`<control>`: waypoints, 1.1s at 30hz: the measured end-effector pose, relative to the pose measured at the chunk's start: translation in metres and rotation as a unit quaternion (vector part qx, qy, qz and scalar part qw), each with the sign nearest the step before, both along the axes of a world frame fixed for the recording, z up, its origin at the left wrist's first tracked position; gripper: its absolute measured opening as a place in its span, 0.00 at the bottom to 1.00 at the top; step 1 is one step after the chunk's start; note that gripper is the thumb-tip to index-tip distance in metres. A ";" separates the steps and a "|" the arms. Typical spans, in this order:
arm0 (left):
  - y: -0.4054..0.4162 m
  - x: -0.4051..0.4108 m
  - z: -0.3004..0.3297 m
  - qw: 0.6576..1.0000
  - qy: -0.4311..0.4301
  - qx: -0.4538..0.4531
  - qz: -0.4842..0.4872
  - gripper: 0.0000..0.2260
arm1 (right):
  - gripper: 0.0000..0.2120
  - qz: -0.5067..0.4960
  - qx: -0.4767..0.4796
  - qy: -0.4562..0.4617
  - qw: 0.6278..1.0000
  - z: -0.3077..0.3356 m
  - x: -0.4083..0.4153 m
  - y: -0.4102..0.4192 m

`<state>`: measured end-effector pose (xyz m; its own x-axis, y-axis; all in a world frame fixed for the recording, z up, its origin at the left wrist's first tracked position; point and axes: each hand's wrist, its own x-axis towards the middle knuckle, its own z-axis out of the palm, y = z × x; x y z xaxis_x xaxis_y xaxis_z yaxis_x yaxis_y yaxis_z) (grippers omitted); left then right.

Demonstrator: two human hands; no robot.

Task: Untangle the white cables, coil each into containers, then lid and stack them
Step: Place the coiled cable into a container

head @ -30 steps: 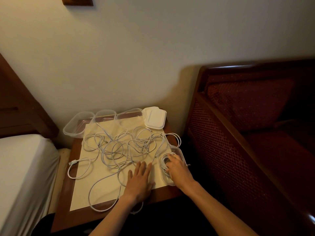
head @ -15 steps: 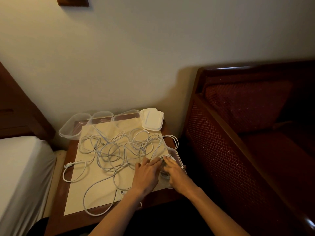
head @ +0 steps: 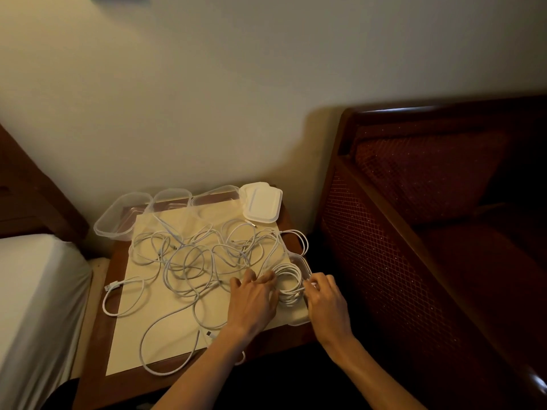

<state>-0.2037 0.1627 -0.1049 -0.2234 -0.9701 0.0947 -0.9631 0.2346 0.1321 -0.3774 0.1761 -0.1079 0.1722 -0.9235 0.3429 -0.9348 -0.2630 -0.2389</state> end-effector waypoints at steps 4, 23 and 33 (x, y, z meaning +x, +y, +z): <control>-0.001 -0.001 -0.004 1.000 -0.023 -0.016 -0.010 0.15 | 0.11 -0.005 0.032 0.062 0.998 0.004 0.006 -0.003; 0.001 -0.004 0.003 0.999 -0.037 0.036 -0.016 0.15 | 0.09 -0.003 0.175 0.173 0.969 0.035 0.016 -0.031; 0.002 -0.009 0.003 0.998 -0.010 0.055 0.000 0.18 | 0.08 0.029 0.136 -0.095 0.986 0.021 -0.009 -0.024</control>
